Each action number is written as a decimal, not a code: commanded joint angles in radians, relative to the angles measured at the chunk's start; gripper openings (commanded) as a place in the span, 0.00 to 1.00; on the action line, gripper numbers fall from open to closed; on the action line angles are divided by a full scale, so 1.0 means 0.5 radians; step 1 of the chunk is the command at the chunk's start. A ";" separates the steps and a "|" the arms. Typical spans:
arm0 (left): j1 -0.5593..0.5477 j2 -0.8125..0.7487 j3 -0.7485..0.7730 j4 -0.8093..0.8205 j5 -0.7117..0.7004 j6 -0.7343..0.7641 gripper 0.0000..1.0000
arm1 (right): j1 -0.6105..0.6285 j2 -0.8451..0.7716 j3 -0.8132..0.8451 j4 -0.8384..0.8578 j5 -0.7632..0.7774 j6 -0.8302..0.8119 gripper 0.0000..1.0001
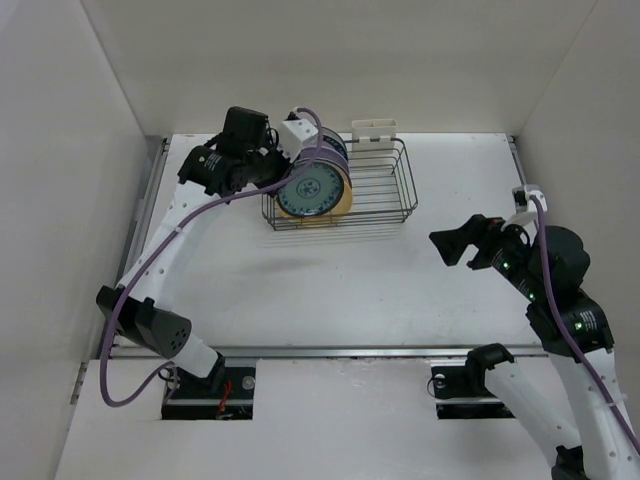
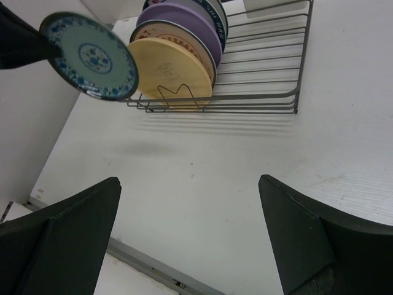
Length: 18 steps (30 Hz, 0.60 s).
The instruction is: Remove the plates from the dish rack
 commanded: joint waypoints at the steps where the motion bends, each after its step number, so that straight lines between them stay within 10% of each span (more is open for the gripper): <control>1: 0.006 -0.089 -0.074 -0.397 0.282 0.047 0.00 | 0.014 0.040 0.016 0.103 -0.045 0.034 1.00; 11: 0.006 -0.099 -1.093 -0.404 0.344 0.320 0.00 | 0.014 0.224 0.096 0.464 -0.140 0.230 1.00; 18: 0.006 0.211 -1.140 -0.275 0.337 0.283 0.00 | 0.014 0.635 0.114 0.873 -0.159 0.485 1.00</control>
